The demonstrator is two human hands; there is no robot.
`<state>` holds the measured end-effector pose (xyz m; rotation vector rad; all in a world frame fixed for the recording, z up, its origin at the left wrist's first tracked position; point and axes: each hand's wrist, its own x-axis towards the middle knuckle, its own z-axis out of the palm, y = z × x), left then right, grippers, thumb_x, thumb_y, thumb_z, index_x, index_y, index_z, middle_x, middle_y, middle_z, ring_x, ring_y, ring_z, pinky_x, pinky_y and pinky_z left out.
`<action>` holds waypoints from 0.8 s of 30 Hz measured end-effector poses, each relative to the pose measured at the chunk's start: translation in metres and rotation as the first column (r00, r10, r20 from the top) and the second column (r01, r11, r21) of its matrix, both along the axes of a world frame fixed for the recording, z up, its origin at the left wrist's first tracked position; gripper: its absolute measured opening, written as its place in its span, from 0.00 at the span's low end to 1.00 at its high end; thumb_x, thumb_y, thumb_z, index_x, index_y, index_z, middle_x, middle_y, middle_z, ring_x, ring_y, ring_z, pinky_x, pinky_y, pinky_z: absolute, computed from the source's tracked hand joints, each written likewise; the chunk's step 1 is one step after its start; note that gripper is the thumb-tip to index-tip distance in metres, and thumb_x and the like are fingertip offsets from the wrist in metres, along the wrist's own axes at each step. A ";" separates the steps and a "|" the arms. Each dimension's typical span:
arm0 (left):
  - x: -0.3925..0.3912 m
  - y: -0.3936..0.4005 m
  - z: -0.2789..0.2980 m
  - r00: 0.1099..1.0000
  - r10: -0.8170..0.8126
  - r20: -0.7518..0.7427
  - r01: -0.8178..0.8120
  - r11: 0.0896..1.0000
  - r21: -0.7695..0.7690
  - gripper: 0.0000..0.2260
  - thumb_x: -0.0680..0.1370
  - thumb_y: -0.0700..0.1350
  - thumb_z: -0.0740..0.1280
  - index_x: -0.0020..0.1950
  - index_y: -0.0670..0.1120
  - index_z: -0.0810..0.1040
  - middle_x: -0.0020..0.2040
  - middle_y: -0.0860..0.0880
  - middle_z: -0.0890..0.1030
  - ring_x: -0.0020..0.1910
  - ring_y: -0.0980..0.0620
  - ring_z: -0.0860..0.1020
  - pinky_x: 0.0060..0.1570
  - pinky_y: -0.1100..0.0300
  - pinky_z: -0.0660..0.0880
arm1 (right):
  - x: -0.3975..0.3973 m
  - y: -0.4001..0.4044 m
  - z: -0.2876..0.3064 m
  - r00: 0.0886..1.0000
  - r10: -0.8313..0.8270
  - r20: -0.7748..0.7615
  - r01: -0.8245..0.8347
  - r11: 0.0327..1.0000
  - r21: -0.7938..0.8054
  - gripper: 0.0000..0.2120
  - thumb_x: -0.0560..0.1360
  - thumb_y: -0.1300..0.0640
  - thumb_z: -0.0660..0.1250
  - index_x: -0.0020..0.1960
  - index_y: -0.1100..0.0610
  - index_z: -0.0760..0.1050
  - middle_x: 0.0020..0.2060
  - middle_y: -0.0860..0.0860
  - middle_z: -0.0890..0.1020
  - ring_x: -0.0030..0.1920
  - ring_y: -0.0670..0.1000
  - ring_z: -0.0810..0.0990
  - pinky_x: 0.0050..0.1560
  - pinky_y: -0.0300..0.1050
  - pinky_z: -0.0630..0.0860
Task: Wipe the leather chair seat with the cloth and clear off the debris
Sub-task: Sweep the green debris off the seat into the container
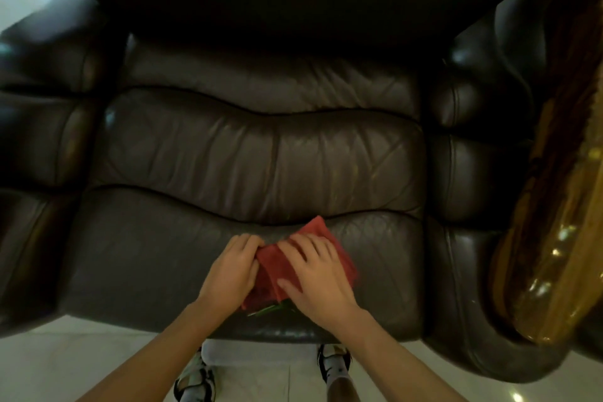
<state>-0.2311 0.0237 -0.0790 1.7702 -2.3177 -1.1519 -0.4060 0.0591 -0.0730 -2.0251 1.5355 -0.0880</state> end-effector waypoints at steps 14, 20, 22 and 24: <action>0.046 -0.001 -0.016 0.983 -0.162 0.086 0.172 0.976 -0.137 0.20 0.77 0.46 0.53 0.66 0.41 0.72 0.64 0.41 0.75 0.64 0.43 0.73 0.63 0.50 0.69 | 0.012 0.003 -0.012 0.975 0.099 -0.198 -0.100 0.995 0.002 0.25 0.69 0.57 0.64 0.66 0.48 0.69 0.64 0.55 0.72 0.60 0.61 0.71 0.61 0.59 0.68; 0.069 0.001 -0.022 0.960 -0.263 0.096 0.277 0.940 -0.199 0.19 0.77 0.44 0.57 0.67 0.39 0.71 0.64 0.41 0.76 0.65 0.43 0.73 0.65 0.45 0.66 | 0.029 0.006 -0.006 0.978 -0.025 -0.209 0.027 1.000 0.006 0.24 0.69 0.60 0.63 0.65 0.52 0.71 0.65 0.57 0.71 0.61 0.62 0.69 0.65 0.59 0.63; 0.077 0.002 -0.024 0.945 -0.304 0.123 0.324 0.924 -0.203 0.19 0.77 0.42 0.60 0.67 0.40 0.70 0.67 0.41 0.73 0.67 0.42 0.71 0.66 0.44 0.63 | 0.032 0.009 -0.008 0.977 -0.055 -0.206 0.056 0.998 0.000 0.24 0.68 0.59 0.63 0.64 0.52 0.71 0.66 0.56 0.71 0.62 0.62 0.68 0.66 0.59 0.63; 0.083 0.005 -0.031 0.904 -0.385 0.186 0.418 0.888 -0.192 0.24 0.75 0.37 0.61 0.71 0.41 0.64 0.73 0.43 0.65 0.72 0.43 0.63 0.70 0.46 0.56 | 0.033 0.012 -0.010 0.978 -0.070 -0.199 0.068 0.998 -0.019 0.24 0.67 0.57 0.63 0.63 0.51 0.72 0.66 0.55 0.71 0.63 0.62 0.69 0.65 0.59 0.64</action>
